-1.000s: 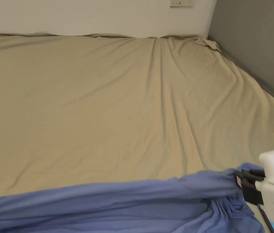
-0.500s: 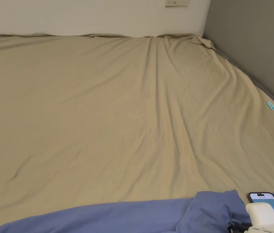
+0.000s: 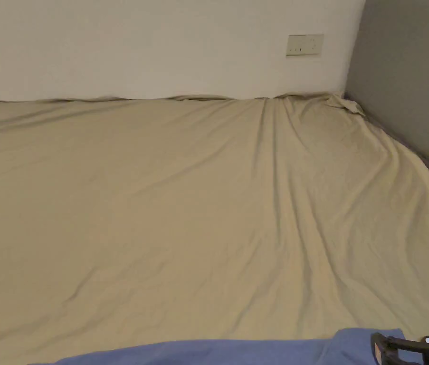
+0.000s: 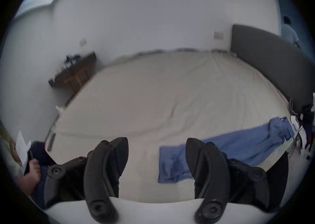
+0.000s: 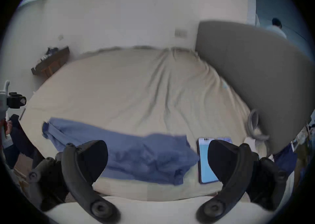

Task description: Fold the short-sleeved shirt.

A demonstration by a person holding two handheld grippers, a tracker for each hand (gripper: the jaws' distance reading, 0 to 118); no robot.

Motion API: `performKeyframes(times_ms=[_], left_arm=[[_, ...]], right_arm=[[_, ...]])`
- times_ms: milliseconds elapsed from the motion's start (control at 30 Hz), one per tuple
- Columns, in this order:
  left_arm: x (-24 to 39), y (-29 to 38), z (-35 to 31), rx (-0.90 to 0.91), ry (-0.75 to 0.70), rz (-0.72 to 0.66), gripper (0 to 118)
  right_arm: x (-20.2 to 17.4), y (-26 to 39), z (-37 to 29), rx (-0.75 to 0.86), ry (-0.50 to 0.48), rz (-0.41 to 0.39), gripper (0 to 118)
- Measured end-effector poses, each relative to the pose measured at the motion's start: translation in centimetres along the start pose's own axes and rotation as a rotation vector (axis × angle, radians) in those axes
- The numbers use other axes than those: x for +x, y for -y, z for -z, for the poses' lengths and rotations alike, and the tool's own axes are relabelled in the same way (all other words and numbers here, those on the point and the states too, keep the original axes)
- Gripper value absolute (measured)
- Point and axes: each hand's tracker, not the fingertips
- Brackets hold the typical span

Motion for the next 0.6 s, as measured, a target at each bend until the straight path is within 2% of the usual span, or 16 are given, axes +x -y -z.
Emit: performKeyframes(times_ms=[33, 67, 100, 133, 167, 200, 300, 367, 433, 500, 567, 600], left_arm=[[0.3, -0.2, -2.0, 0.074, -0.004, 0.02, 73], [0.5, -0.5, -3.3, 0.119, -0.009, 0.044, 55], [0.5, -0.8, -4.2, 0.129, -0.019, 0.043, 3], [0.3, -0.9, -4.3, 0.082, 0.004, 0.016, 0], [-0.1, -1.1, -5.0, 0.117, 0.027, -0.045, 0], [-0.6, -1.3, -4.9, 0.07, 0.093, -0.038, 0], [-1.2, -0.6, -3.9, 0.038, 0.127, -0.03, 0], [-2.1, 0.7, -1.7, -0.027, 0.259, -0.069, 0], [-3.9, 1.8, 0.6, -0.095, 0.407, -0.168, 0], [-5.2, 3.7, 3.0, -0.175, 0.477, -0.24, 0], [-7.8, 5.4, 6.0, -0.236, 0.588, -0.376, 0], [-9.0, 6.2, 7.5, -0.273, 0.664, -0.437, 37]], right_arm=[[-0.5, -0.6, -1.0, 0.035, -0.01, 0.002, 118], [-1.0, -1.0, -1.8, 0.05, -0.035, 0.0, 116], [-1.4, -1.2, -2.5, 0.057, -0.071, -0.003, 102], [-1.9, -1.3, -2.8, 0.052, -0.102, -0.003, 59], [-2.2, -1.2, -2.6, 0.046, -0.126, -0.002, 2], [-2.6, -0.6, -2.8, 0.082, -0.092, 0.026, 2], [-3.6, -0.7, -2.5, 0.009, -0.159, 0.018, 2], [-4.0, -0.5, -2.1, 0.003, -0.207, 0.053, 2], [-4.2, -0.5, -1.9, -0.02, -0.247, 0.095, 2], [-4.6, -0.4, -1.3, -0.049, -0.264, 0.11, 2], [-5.3, -0.3, -1.0, -0.068, -0.263, 0.118, 2], [-5.4, 0.1, -0.3, -0.082, -0.268, 0.122, 2]])
